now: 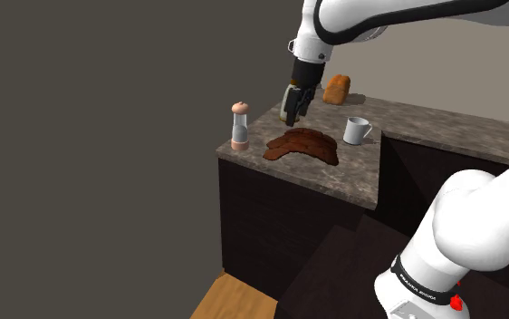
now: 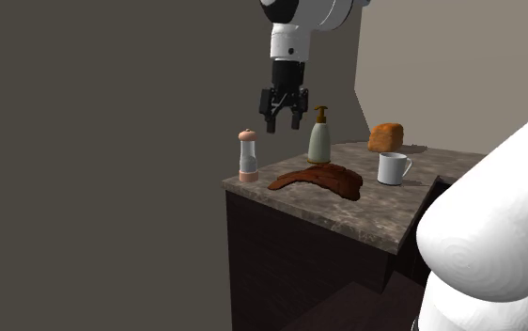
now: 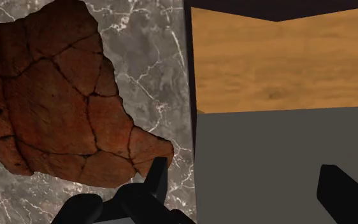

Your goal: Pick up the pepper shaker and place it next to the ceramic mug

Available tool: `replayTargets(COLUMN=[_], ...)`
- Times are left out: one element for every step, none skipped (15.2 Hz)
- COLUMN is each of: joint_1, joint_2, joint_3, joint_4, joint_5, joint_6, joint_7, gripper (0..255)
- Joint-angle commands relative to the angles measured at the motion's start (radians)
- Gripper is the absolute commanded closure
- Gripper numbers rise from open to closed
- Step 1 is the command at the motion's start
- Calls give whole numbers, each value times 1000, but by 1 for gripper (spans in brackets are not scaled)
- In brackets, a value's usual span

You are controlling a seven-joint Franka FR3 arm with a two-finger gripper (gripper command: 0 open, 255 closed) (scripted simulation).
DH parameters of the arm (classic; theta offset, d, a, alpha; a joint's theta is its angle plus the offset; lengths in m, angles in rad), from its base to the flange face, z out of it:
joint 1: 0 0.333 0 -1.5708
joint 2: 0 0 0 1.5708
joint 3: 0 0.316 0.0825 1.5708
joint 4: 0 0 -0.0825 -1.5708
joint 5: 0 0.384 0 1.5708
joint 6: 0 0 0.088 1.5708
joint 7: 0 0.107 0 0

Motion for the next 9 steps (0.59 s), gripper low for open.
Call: replayTargets(joint_1=[-3,-4,-4,-5,-6,-6,-7,-8,-9], joint_2=[70,107,144,181,218,255,291,329,366], joint_3=[-14,-20,-25,-31,-36,-41,-45,-50,-54], joint_4=[54,81,110,141,172,205,239,275,312], joint_5=[-1,0,1,3,6,9,13,17,21], joint_6=[25,38,50,61,70,78,84,90,94], joint_7=[-24,-34,-44,-55,-65,-76,-86,-96,-107], gripper=[0,0,0,0,0,0,0,0,0])
